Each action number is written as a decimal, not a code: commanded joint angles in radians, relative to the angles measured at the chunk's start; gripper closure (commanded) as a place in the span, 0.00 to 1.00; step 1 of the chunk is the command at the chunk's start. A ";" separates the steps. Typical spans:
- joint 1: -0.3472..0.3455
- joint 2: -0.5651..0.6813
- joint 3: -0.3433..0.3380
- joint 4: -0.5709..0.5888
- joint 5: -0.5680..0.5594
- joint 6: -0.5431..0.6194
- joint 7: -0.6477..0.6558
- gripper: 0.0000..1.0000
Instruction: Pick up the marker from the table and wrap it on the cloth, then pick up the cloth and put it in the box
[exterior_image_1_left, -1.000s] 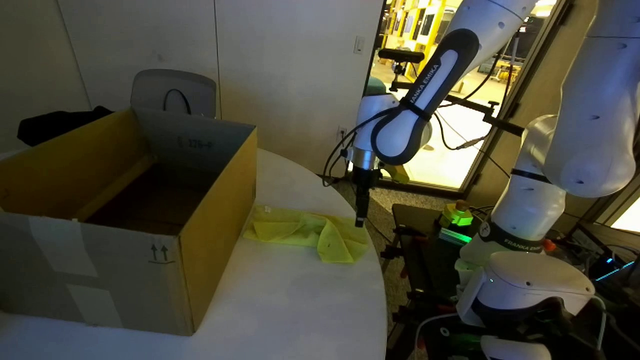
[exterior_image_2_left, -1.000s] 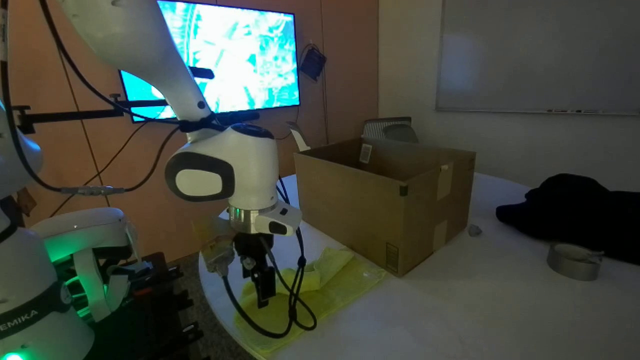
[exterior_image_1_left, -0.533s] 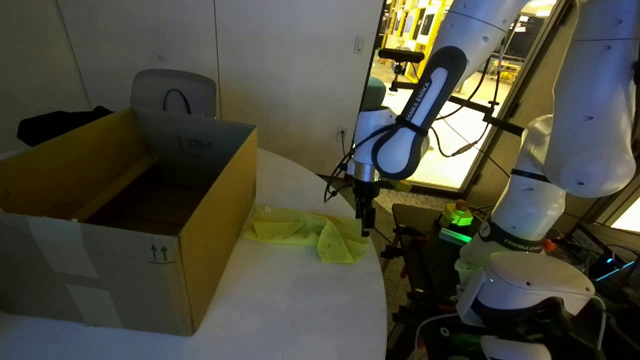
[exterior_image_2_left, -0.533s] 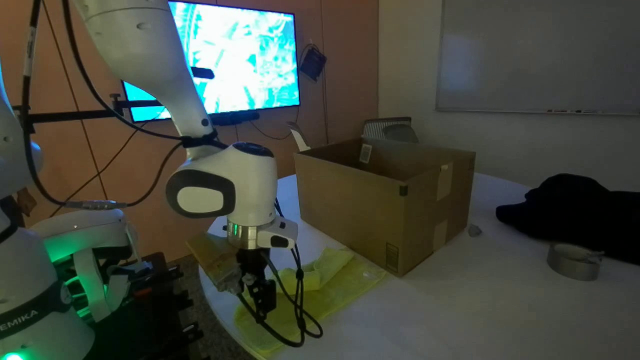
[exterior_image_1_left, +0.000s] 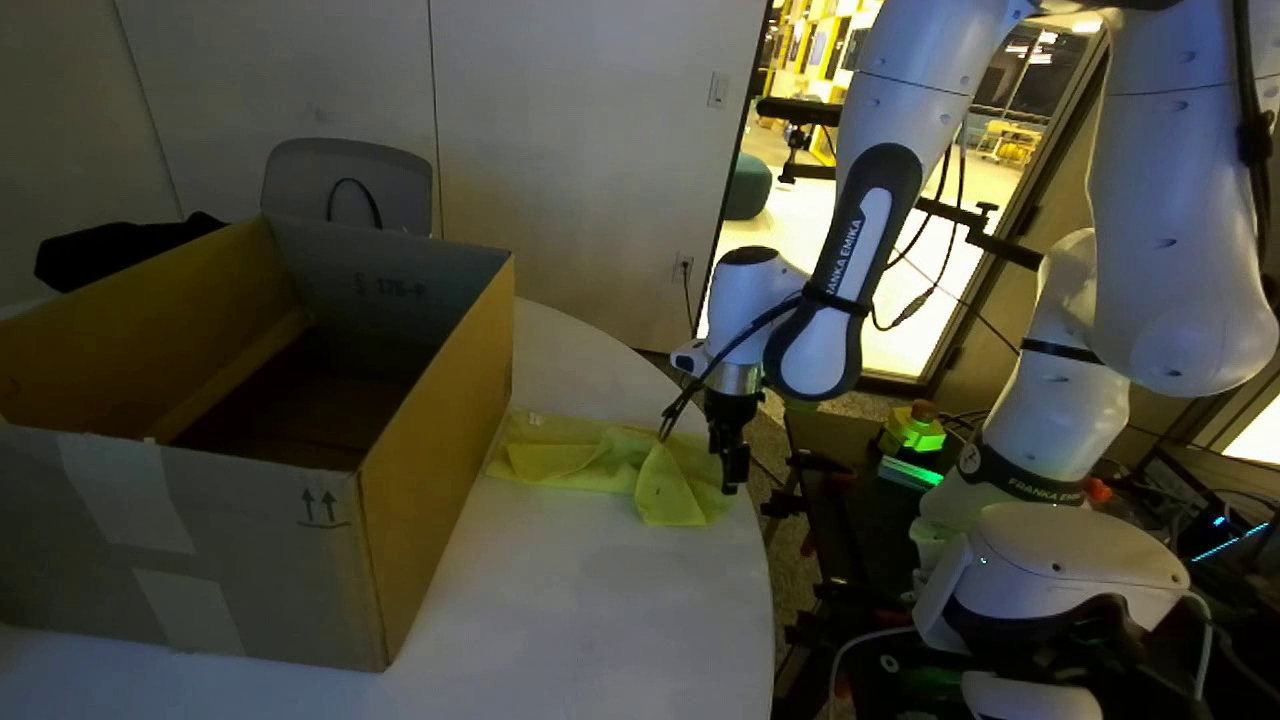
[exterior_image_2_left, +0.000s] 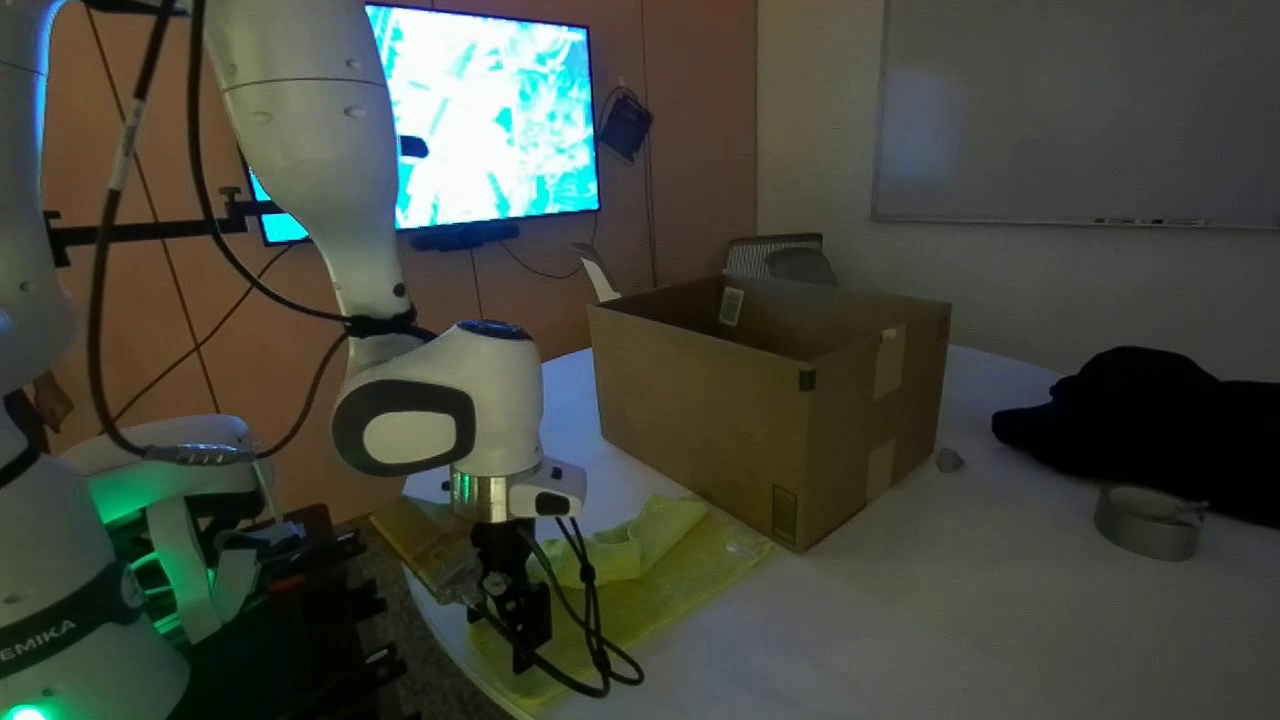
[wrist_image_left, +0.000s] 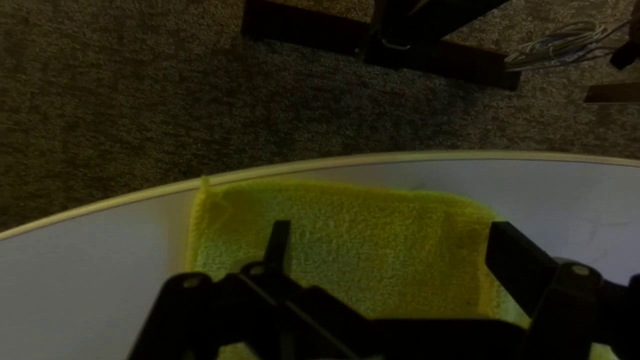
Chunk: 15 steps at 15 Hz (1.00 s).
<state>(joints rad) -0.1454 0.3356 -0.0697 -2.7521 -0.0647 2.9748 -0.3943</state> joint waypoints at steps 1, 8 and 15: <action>0.075 0.048 -0.069 0.002 -0.067 0.069 0.125 0.00; 0.120 0.080 -0.113 0.026 -0.078 0.104 0.200 0.00; 0.127 0.078 -0.134 0.033 -0.080 0.093 0.205 0.57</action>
<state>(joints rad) -0.0376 0.3836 -0.1809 -2.7344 -0.1151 3.0510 -0.2181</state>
